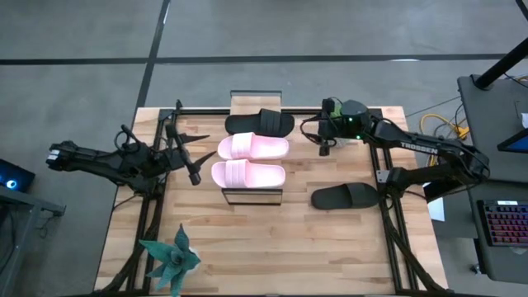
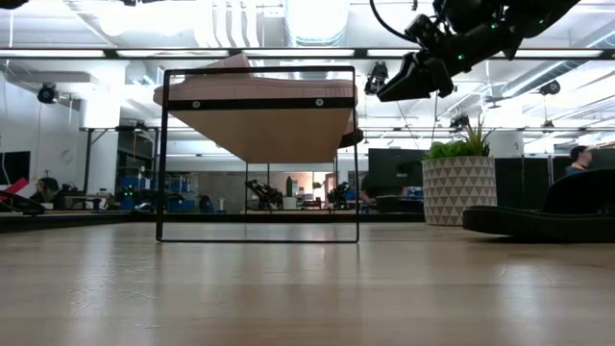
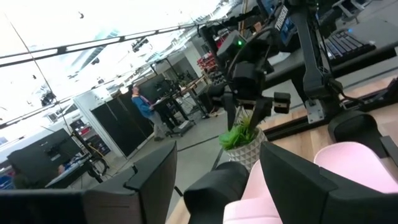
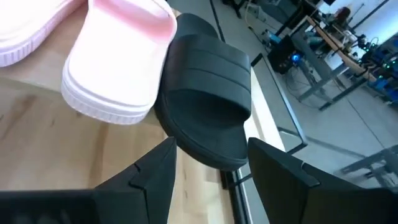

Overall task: Pick and place slides into the shelf
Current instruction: Put the black slipper on the shelf

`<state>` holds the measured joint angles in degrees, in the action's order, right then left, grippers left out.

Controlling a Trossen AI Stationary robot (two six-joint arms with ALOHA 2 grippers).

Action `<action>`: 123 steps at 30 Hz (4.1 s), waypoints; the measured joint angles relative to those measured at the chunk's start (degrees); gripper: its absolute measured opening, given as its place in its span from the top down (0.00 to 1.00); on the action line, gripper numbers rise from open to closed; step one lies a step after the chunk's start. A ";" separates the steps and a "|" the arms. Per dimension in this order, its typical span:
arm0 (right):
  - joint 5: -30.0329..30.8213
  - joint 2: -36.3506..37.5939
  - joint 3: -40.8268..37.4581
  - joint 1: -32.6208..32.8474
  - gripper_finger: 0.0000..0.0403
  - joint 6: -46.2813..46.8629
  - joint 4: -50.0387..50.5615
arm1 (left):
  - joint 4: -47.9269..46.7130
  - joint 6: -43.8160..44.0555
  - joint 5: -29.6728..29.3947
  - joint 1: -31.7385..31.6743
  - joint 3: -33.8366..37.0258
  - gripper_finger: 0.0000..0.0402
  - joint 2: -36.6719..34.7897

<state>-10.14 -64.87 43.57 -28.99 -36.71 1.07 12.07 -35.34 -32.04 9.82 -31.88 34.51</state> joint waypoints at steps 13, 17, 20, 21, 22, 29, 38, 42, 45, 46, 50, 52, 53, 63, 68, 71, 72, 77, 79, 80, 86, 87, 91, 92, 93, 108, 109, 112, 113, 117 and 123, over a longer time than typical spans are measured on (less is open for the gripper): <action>-0.28 -1.08 -0.02 0.00 0.58 19.15 0.72 | 7.21 -4.42 0.01 0.00 0.00 0.47 2.51; -0.10 0.52 -0.02 1.30 0.60 26.51 3.42 | 7.98 -4.42 0.01 0.00 0.00 0.47 3.66; 0.95 2.24 -0.02 3.90 0.62 31.00 4.71 | 7.96 -4.38 0.01 0.00 0.00 0.47 4.75; 2.23 3.01 -0.02 5.00 0.63 32.13 5.13 | 7.99 -4.36 0.01 0.00 0.00 0.47 5.10; 3.96 3.80 -0.02 6.39 0.63 33.32 5.35 | 7.99 -4.36 0.01 0.00 0.00 0.47 5.44; 18.32 10.74 -0.02 17.87 0.65 41.87 6.06 | 12.59 -4.25 0.04 0.01 0.00 0.47 7.92; 25.26 12.80 0.87 28.56 0.67 63.16 16.22 | 13.46 -4.19 0.03 0.00 0.00 0.47 9.42; 28.09 9.96 4.32 31.85 0.67 72.19 27.81 | 13.36 -4.11 0.03 0.00 0.00 0.47 9.29; 30.32 6.75 7.97 33.90 0.67 77.98 35.72 | 12.95 -4.08 -0.07 0.00 0.00 0.47 9.07; 30.60 5.48 9.35 34.41 0.67 80.07 38.58 | 13.03 -4.08 -0.09 0.00 0.00 0.47 9.08; 30.82 -0.64 15.91 36.32 0.67 88.63 50.22 | 12.85 -4.06 -0.25 0.00 0.00 0.47 9.07; 30.80 -4.51 19.65 37.20 0.67 92.91 57.15 | 13.01 -4.08 -0.30 0.00 0.00 0.47 9.22; 30.78 -6.60 21.65 37.69 0.67 95.14 60.56 | 12.86 -4.07 -0.47 0.00 0.00 0.47 9.12; 22.40 -29.20 35.84 42.68 0.67 110.76 89.15 | 12.04 -4.08 -4.66 0.02 0.00 0.47 9.36; 17.51 -36.87 35.60 44.04 0.67 107.78 88.96 | 11.87 -4.08 -4.74 0.02 0.00 0.47 9.65; 16.09 -40.08 34.94 44.21 0.67 106.75 88.87 | 11.75 -4.08 -4.72 0.02 0.00 0.47 9.81; 16.16 -40.75 34.90 44.26 0.67 106.75 88.96 | 11.69 -4.08 -4.74 0.02 0.00 0.47 9.79; 16.41 -41.88 34.25 44.26 0.67 107.57 88.88 | 11.32 -4.47 -4.74 0.02 0.00 0.47 9.74; 16.93 -41.22 34.11 44.37 0.67 108.51 88.99 | 11.51 -4.47 -4.74 0.02 0.00 0.47 9.77; 17.39 -40.73 34.05 44.49 0.67 108.99 88.91 | 11.39 -4.49 -4.74 0.02 0.00 0.47 9.69; 19.18 -36.47 33.26 45.46 0.67 113.17 89.01 | 11.38 -4.49 -4.72 0.02 0.00 0.47 9.55; 19.19 -35.56 32.59 45.74 0.67 113.78 88.91 | 11.42 -4.49 -4.74 0.02 0.00 0.47 9.52; 18.72 -32.50 28.70 47.41 0.67 117.02 88.89 | 11.35 -4.49 -4.74 0.02 0.00 0.47 9.50; 18.00 -31.84 27.67 47.76 0.67 117.75 88.93 | 11.37 -4.49 -4.74 0.02 0.00 0.47 9.50; 17.35 -31.45 26.84 48.16 0.67 118.56 88.85 | 11.42 -4.49 -4.74 0.02 0.00 0.47 9.56; 16.16 -30.98 19.07 49.37 0.67 122.82 83.14 | 11.43 -4.43 -4.72 0.01 0.00 0.47 9.57; 16.14 -30.96 18.26 49.36 0.67 122.93 82.65 | 11.40 -4.43 -4.72 0.02 0.00 0.47 9.59; 15.93 -30.98 16.15 49.35 0.67 123.08 79.72 | 11.46 -4.43 -4.72 0.00 0.00 0.47 9.59; 15.93 -30.96 15.54 49.36 0.67 123.06 78.94 | 11.42 -4.41 -4.72 0.00 0.00 0.47 9.57; 16.06 -30.97 13.87 49.35 0.67 123.13 77.40 | 11.44 -4.38 -4.72 0.02 0.00 0.47 9.53; 16.46 -30.96 11.85 49.35 0.68 123.91 77.30 | 11.40 -4.34 -4.72 0.00 0.00 0.47 9.74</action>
<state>6.32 -95.83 55.43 20.36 87.20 78.37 23.46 -39.68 -36.75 9.83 -31.88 44.24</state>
